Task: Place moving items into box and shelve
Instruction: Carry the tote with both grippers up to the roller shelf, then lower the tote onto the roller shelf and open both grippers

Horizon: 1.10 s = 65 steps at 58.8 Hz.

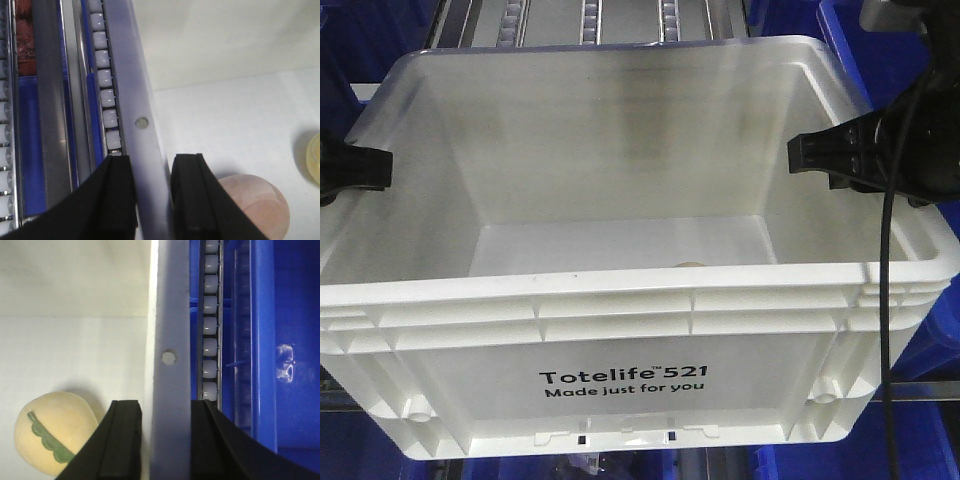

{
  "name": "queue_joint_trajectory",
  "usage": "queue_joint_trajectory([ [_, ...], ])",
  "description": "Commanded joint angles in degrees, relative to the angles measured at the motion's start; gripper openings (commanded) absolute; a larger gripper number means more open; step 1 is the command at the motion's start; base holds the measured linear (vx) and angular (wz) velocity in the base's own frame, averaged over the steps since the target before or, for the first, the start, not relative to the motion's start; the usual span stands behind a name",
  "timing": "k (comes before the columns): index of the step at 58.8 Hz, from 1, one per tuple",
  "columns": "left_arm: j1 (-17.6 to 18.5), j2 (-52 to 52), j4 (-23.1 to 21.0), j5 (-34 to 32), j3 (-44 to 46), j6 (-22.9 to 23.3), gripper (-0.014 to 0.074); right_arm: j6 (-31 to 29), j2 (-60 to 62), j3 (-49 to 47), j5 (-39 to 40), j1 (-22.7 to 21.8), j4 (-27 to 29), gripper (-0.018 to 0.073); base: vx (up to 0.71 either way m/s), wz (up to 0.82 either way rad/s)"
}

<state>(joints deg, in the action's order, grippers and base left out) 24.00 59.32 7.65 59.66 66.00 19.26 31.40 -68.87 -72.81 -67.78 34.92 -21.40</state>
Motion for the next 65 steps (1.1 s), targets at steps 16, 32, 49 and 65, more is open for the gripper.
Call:
queue_joint_trajectory([
  [16, 0.3, -1.3, 7.8, -9.6, 2.3, -1.0, 0.0140, -0.6, 1.9, -2.2, 11.6, 0.0, -4.2, 0.0110, 0.00, 0.00],
  [32, 0.3, -1.3, 22.9, -18.6, -2.6, 6.9, 0.0140, 3.8, -0.7, 3.1, 29.6, 0.0, -6.7, 0.0110, 0.00, 0.00],
  [49, 0.3, -1.0, 40.8, -33.9, -16.2, 16.5, 0.0140, 17.6, -8.4, 9.1, 39.1, 0.0, -19.7, 0.0114, 0.00, 0.00],
  [65, 0.3, 3.3, 42.3, -35.0, -18.6, 19.7, 0.0236, 20.0, -12.5, 9.1, 39.3, 0.0, -20.6, 0.0231, 0.00, 0.00],
])
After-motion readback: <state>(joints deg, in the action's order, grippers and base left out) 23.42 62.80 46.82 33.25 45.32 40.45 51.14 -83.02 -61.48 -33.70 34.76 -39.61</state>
